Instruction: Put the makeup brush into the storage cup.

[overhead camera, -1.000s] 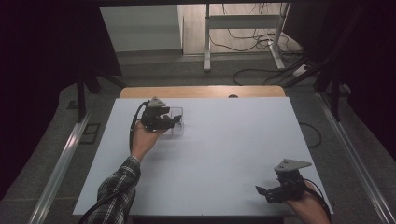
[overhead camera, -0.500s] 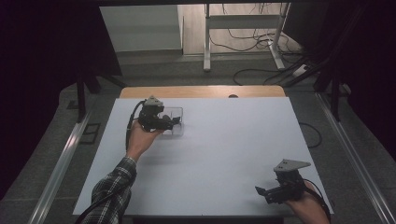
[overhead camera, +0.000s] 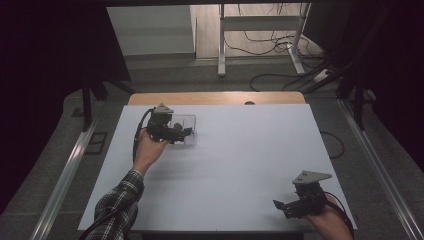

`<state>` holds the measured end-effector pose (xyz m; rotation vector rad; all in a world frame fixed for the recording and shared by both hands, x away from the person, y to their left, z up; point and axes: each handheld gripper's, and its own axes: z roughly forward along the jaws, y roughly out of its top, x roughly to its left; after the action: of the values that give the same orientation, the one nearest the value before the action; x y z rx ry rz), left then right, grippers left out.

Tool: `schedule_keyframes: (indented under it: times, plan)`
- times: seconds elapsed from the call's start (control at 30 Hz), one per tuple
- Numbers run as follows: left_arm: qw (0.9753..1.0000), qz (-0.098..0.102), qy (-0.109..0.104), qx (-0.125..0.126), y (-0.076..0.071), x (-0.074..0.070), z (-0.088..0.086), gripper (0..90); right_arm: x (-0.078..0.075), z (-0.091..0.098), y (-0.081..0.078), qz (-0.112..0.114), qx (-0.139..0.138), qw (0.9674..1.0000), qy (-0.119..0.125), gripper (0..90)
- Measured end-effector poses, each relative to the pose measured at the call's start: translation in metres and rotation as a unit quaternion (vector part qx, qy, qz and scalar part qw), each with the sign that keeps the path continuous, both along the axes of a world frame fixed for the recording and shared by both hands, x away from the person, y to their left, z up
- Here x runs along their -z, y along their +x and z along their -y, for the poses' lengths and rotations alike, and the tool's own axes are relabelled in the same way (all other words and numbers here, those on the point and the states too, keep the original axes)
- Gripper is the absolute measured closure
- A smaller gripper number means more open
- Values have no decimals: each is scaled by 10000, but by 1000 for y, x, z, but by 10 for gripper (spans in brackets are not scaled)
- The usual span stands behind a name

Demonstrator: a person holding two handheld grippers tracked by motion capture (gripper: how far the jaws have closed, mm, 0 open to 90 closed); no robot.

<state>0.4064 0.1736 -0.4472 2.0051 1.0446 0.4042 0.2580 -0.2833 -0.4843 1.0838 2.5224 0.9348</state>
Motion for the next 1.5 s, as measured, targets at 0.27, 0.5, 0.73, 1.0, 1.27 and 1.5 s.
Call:
schedule_keyframes:
  times: [0.27,0.5,0.73,1.0,1.27,1.5]
  plan:
    - [9998,90,188,57,-7,-2,-1,1,0,0,0,-8,6,10000,-10,0]
    - [9996,153,234,94,-13,-3,-2,0,0,-1,0,-16,4,10000,-28,0]
    - [9996,138,206,119,-19,-3,-3,0,0,-1,0,3,3,10000,-20,0]
    - [9996,158,212,103,-26,-1,-7,0,-1,-1,-1,53,-14,10000,1,0]
    - [9996,178,185,106,-33,1,-9,0,-3,-1,-2,158,-17,9999,-14,0]
    - [9998,136,149,87,-39,8,-11,0,-3,-1,-2,175,5,9998,1,0]
